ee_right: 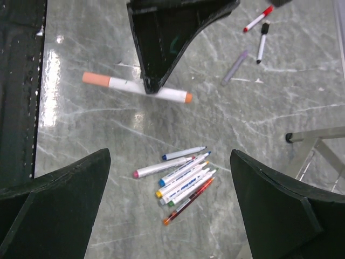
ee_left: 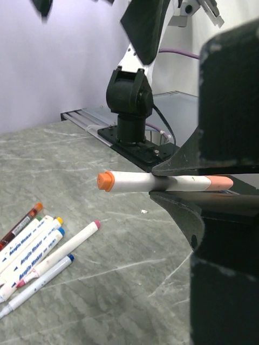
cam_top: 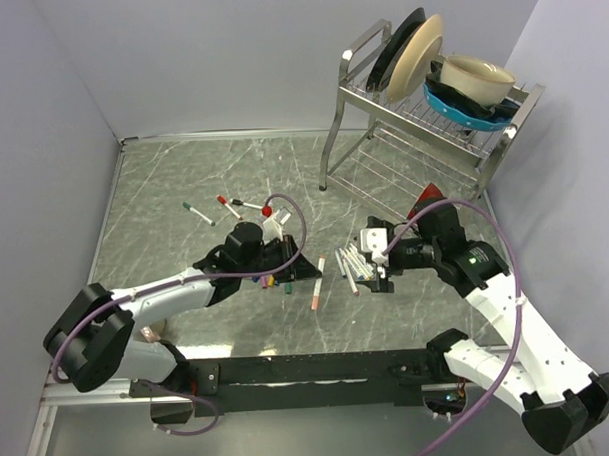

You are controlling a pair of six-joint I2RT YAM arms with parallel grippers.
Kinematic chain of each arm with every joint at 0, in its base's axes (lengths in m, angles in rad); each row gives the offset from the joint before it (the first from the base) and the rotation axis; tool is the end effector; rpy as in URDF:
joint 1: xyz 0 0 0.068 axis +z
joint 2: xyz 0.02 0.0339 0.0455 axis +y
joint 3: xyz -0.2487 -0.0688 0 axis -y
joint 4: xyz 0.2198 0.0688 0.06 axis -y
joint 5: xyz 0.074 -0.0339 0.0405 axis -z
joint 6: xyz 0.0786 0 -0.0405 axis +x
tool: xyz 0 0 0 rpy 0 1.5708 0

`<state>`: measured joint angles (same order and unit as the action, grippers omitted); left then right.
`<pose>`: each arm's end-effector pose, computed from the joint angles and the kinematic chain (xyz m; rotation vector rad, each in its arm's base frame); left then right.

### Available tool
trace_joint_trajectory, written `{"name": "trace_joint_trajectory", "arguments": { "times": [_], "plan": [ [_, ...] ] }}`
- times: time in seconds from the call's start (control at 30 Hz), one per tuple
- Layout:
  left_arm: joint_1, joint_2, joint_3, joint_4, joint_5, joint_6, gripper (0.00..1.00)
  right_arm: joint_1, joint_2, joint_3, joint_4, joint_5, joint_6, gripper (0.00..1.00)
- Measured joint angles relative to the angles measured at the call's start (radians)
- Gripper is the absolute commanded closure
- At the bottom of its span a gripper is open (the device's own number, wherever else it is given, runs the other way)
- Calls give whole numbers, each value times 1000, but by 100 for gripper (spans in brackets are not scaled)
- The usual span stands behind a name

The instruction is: Open the pen caps

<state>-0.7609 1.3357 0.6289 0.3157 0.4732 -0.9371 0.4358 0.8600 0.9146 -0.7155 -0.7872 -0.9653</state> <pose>0.1935 -0.2337 0.2034 0.1634 2.2681 -1.4856 0.1362 0.1248 0.2944 -1.6177 1.2812 0.5517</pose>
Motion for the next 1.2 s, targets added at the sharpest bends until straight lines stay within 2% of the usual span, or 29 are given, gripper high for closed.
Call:
{"name": "trace_joint_trajectory", "arguments": {
  "times": [0.4, 0.83, 1.03, 1.2],
  "plan": [
    [-2, 60, 39, -12, 58, 37, 99, -17, -57, -66, 103, -115, 29, 0],
    [-24, 182, 179, -124, 172, 137, 99, -3, -61, -147, 135, -84, -12, 0],
    [-40, 256, 225, -202, 255, 179, 99, 92, -54, -214, 128, -39, -97, 1],
    [-51, 269, 266, -272, 306, 225, 99, 224, -4, -237, 138, 51, -122, 9]
  ]
}}
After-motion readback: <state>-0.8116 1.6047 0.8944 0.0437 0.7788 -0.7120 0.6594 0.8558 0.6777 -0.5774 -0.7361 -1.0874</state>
